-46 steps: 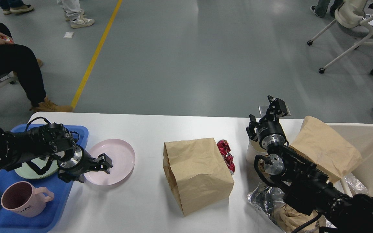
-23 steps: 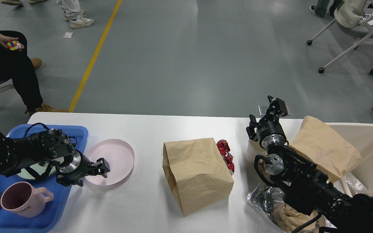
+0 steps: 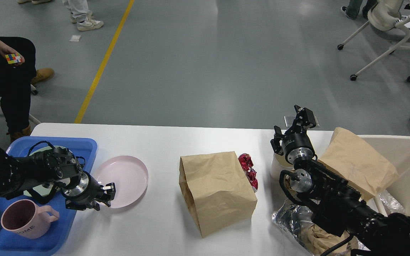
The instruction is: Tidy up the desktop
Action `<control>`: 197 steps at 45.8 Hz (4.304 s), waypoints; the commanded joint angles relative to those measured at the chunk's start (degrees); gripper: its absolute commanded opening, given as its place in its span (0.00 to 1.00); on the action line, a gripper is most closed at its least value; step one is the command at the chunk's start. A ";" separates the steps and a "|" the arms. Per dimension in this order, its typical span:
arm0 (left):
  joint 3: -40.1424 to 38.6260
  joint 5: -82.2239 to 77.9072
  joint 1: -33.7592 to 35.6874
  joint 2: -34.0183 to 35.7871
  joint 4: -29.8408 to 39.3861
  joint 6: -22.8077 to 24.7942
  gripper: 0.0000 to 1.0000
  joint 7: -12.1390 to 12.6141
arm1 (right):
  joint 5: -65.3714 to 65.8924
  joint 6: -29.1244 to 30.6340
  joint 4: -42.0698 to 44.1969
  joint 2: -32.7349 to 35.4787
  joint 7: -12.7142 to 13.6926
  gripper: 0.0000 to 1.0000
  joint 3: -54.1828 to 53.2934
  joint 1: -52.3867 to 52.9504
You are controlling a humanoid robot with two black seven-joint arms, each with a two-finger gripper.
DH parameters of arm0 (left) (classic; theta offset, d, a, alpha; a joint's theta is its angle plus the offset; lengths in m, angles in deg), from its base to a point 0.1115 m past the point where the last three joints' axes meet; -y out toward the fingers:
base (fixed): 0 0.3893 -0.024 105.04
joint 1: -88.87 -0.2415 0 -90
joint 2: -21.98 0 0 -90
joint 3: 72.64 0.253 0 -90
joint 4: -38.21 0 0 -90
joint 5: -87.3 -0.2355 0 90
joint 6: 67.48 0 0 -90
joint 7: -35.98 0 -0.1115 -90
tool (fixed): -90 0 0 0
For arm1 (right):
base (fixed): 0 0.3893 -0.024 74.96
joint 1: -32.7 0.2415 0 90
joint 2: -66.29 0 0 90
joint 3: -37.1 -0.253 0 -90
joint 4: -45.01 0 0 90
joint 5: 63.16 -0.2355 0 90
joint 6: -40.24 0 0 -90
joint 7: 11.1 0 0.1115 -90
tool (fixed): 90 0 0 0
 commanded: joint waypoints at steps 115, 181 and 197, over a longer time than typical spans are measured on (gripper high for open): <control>-5.33 -0.19 -2.92 19.49 -23.53 13.96 0.00 3.87 | 0.00 0.00 -0.01 0.00 0.00 1.00 0.00 0.00; -31.41 0.33 -3.00 18.44 -23.71 -4.32 0.96 4.93 | 0.00 0.00 -0.01 0.00 0.00 1.00 0.00 0.00; -57.96 -0.10 -5.47 18.09 -25.47 -10.74 0.96 4.93 | 0.00 0.00 -0.01 0.00 0.00 1.00 0.00 0.00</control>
